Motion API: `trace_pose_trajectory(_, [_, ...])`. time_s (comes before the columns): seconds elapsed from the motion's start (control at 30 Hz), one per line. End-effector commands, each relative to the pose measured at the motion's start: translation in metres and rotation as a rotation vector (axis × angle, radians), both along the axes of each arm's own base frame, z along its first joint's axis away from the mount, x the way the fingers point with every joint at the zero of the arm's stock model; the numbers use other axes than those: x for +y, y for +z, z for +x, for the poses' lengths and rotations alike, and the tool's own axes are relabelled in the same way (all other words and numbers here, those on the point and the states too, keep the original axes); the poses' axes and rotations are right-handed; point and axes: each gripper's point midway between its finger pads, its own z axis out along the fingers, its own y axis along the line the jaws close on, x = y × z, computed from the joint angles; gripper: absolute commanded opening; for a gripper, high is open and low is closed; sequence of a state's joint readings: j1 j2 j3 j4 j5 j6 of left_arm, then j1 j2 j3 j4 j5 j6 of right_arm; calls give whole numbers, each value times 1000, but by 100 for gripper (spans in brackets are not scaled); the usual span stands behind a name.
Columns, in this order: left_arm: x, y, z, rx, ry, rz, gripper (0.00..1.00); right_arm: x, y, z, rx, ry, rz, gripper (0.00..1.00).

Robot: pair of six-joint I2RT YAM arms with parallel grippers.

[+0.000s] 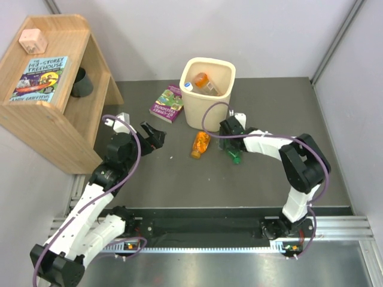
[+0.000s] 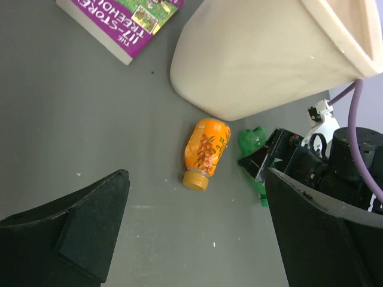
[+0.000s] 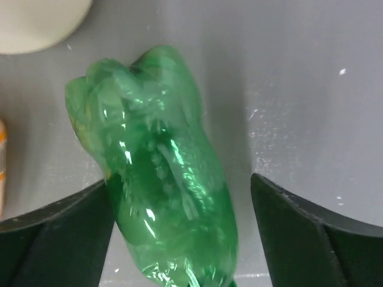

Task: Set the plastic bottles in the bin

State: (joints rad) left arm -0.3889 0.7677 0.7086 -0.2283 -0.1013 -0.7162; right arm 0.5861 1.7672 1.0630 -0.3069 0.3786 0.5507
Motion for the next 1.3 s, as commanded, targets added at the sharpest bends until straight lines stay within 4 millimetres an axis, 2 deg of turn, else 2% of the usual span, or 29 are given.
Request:
trace_pose_trajectory(0.0, [-3, -2, -3, 12, -15, -7, 99, 8, -2, 1, 7, -12, 53, 76])
trace_pose_trajectory(0.07, [-4, -6, -1, 22, -19, -4, 99, 7, 2, -4, -1, -21, 73, 69])
trace_pose_trajectory(0.13, [-7, -6, 0, 21, -29, -9, 99, 5, 2, -14, -3, -28, 82, 57])
trace_pose_trajectory(0.17, [-8, -8, 1, 26, -30, -11, 99, 7, 15, -14, -39, -26, 107, 51])
trace_pose_trajectory(0.2, [-8, -9, 2, 28, -31, -11, 99, 5, 15, -21, -40, -23, 111, 41])
trace_pose_trajectory(0.23, [-9, -7, 4, 17, -32, -17, 99, 6, 21, -23, -56, -22, 126, 36])
trace_pose_trajectory(0.27, [-11, -9, 5, 22, -36, -19, 99, 7, 37, -24, -90, -17, 155, 32])
trace_pose_trajectory(0.33, [-13, -8, 9, 17, -38, -27, 99, 9, 45, -34, -97, 0, 177, 24])
trace_pose_trajectory(0.37, [-15, -8, 11, 20, -41, -32, 99, 12, 64, -37, -138, 15, 217, 14])
trace_pose_trajectory(0.4, [-17, -8, 13, 19, -42, -38, 99, 26, 70, -46, -152, 80, 282, 10])
trace_pose_trajectory(0.43, [-23, -3, 16, -6, -67, -57, 99, 41, 85, -50, -196, 166, 350, 9])
trace_pose_trajectory(0.47, [-28, -10, 21, 6, -85, -58, 99, 53, 120, -59, -281, 254, 462, 10])
trace_pose_trajectory(0.5, [-37, -9, 22, 10, -128, -72, 99, 76, 134, -77, -327, 404, 592, 10])
trace_pose_trajectory(0.53, [-44, -10, 25, 18, -157, -76, 99, 82, 147, -88, -360, 455, 643, 8])
trace_pose_trajectory(0.57, [-57, -10, 31, 47, -209, -95, 99, 84, 166, -98, -405, 499, 692, 0])
trace_pose_trajectory(0.63, [-71, -7, 36, 81, -258, -127, 99, 95, 176, -117, -380, 599, 759, 0])
trace_pose_trajectory(0.67, [-89, 9, 36, 41, -355, -168, 99, 99, 181, -123, -376, 634, 785, 0])
trace_pose_trajectory(0.7, [-97, 20, 36, -2, -397, -206, 99, 107, 183, -137, -344, 699, 830, 0])
trace_pose_trajectory(0.73, [-104, 29, 36, -21, -424, -274, 99, 112, 192, -141, -366, 737, 868, 0])
trace_pose_trajectory(0.77, [-110, 29, 30, -29, -465, -318, 99, 114, 198, -146, -369, 761, 900, 0])
trace_pose_trajectory(0.8, [-115, 57, 31, -158, -508, -369, 99, 119, 201, -155, -347, 789, 944, 0])
trace_pose_trajectory(0.87, [-124, 61, 30, -170, -556, -440, 99, 124, 210, -158, -363, 811, 974, 0])
trace_pose_trajectory(0.9, [-130, 72, 23, -214, -623, -461, 99, 128, 216, -161, -367, 830, 986, 0])
trace_pose_trajectory(1.07, [-147, 79, 12, -239, -743, -558, 99, 143, 228, -164, -378, 865, 1012, 0])
trace_pose_trajectory(1.13, [-155, 79, 4, -249, -786, -550, 99, 146, 230, -163, -383, 866, 1030, 0])
trace_pose_trajectory(1.17, [-156, 79, 3, -251, -789, -544, 99, 149, 227, -161, -374, 862, 1029, 0])
trace_pose_trajectory(1.27, [-158, 74, -3, -253, -789, -535, 99, 154, 233, -154, -394, 844, 1045, 0])
